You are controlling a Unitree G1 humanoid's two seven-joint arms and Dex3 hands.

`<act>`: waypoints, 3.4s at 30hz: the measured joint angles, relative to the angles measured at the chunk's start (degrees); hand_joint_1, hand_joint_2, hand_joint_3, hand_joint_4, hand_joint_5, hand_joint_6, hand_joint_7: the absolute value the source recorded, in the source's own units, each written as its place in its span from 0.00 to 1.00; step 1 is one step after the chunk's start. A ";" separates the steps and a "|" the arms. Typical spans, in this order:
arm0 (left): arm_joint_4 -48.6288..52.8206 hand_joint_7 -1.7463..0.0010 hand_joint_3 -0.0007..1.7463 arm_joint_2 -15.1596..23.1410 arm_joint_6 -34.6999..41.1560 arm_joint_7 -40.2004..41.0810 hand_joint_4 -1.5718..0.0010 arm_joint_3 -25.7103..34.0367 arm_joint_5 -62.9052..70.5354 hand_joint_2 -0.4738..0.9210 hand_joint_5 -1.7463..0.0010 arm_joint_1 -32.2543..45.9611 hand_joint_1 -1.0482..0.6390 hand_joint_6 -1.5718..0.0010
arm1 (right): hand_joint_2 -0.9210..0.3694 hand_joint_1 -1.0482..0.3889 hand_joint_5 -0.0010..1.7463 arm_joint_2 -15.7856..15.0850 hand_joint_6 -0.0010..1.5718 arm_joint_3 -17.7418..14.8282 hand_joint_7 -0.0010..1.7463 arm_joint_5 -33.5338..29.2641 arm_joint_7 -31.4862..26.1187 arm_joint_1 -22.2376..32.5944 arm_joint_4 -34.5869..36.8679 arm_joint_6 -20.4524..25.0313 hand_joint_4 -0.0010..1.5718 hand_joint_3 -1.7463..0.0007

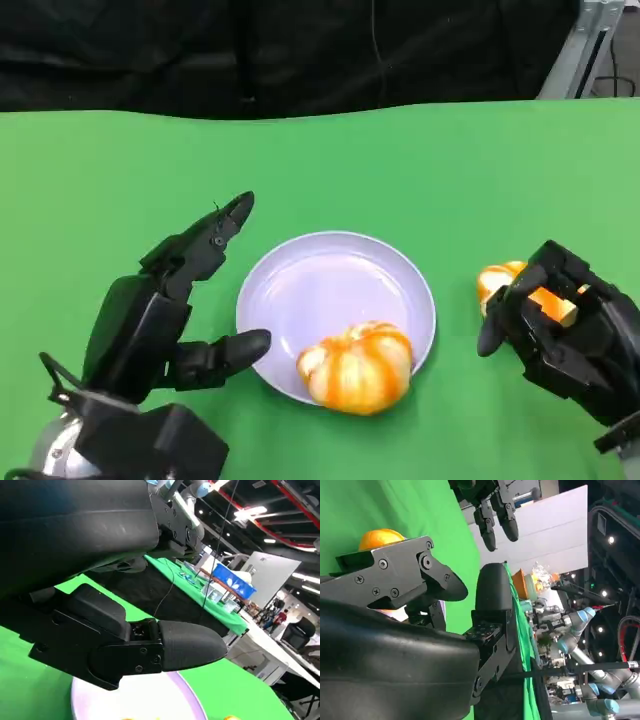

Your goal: Grasp the bread from the table and place it into the plate.

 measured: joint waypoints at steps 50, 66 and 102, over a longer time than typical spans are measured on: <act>1.62 0.99 0.32 -0.67 -10.89 -2.96 0.69 7.86 -10.47 1.00 0.99 8.77 0.10 0.78 | 0.11 0.72 1.00 -0.50 0.30 -0.79 0.87 0.16 1.92 -0.94 2.99 0.20 0.37 0.48; 4.62 0.99 0.25 -1.01 -16.16 -8.56 0.64 9.14 -18.95 1.00 0.99 9.06 0.17 0.73 | 0.10 0.72 1.00 -0.94 0.32 -2.07 0.85 0.19 3.28 -1.23 4.50 0.20 0.37 0.51; 3.29 0.97 0.18 -4.06 -16.17 -13.94 0.51 8.95 -19.08 1.00 0.99 9.58 0.58 0.44 | 0.10 0.71 1.00 -0.90 0.33 -2.31 0.82 0.12 3.87 -1.66 5.09 -0.22 0.37 0.53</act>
